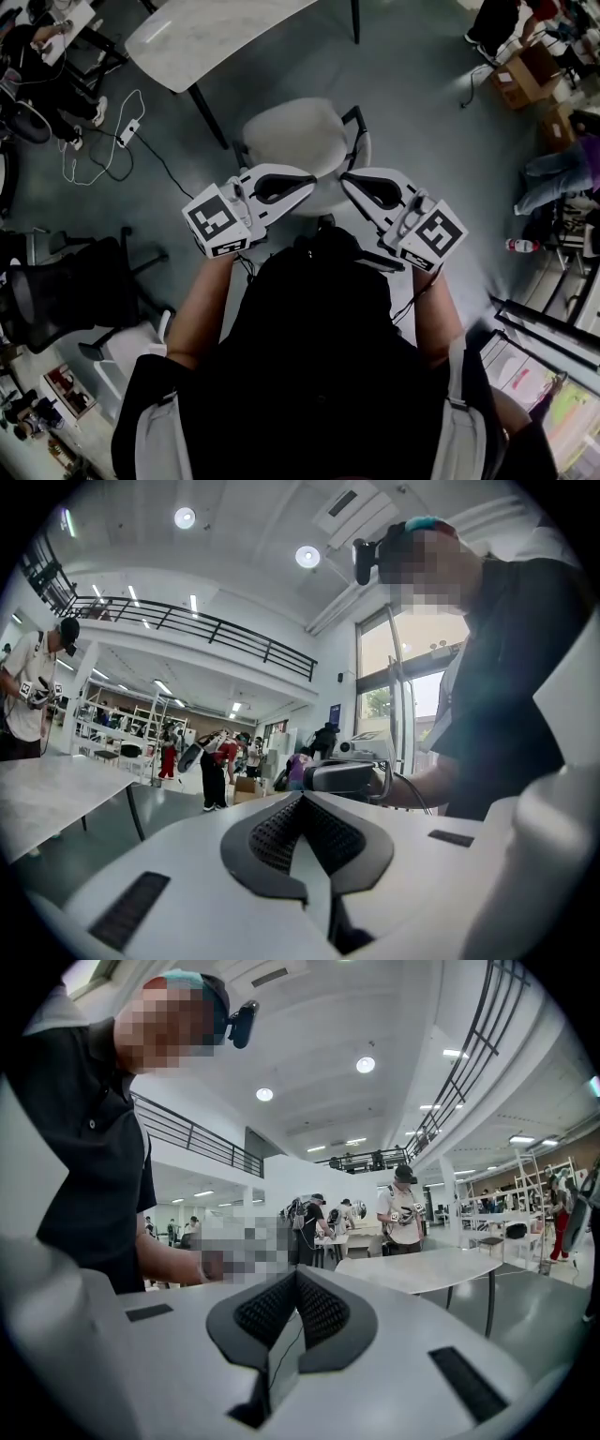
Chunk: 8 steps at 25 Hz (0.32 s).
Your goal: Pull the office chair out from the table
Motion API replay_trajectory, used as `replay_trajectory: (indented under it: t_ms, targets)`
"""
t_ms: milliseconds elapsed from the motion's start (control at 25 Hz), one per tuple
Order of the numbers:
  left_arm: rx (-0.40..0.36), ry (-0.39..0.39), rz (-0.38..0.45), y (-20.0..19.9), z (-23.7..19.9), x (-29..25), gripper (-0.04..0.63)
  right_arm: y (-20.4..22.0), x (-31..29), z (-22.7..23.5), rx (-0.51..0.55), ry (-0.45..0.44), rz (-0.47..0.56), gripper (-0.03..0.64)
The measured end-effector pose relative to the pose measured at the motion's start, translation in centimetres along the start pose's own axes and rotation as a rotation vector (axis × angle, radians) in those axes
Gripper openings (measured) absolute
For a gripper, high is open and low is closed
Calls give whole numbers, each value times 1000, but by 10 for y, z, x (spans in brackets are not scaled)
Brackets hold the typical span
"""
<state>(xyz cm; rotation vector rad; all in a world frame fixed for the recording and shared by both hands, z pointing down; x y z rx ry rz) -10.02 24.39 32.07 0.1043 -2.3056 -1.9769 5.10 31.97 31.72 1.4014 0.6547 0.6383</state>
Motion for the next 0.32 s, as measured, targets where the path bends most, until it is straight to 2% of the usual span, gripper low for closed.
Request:
replay_trajectory:
  t_ms: [320]
  targets:
    - [5, 11, -6, 3, 0, -4, 12, 2, 0, 3, -5, 17, 0, 18]
Point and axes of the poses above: the fingertips, and each gripper's own axes: x backward along the fingers, z to its right, y out of its underside, the point moved 7 cm from there along x, backward along the fingers, and after that the axes turned 4 degrees about z, right-handed, at the moved point
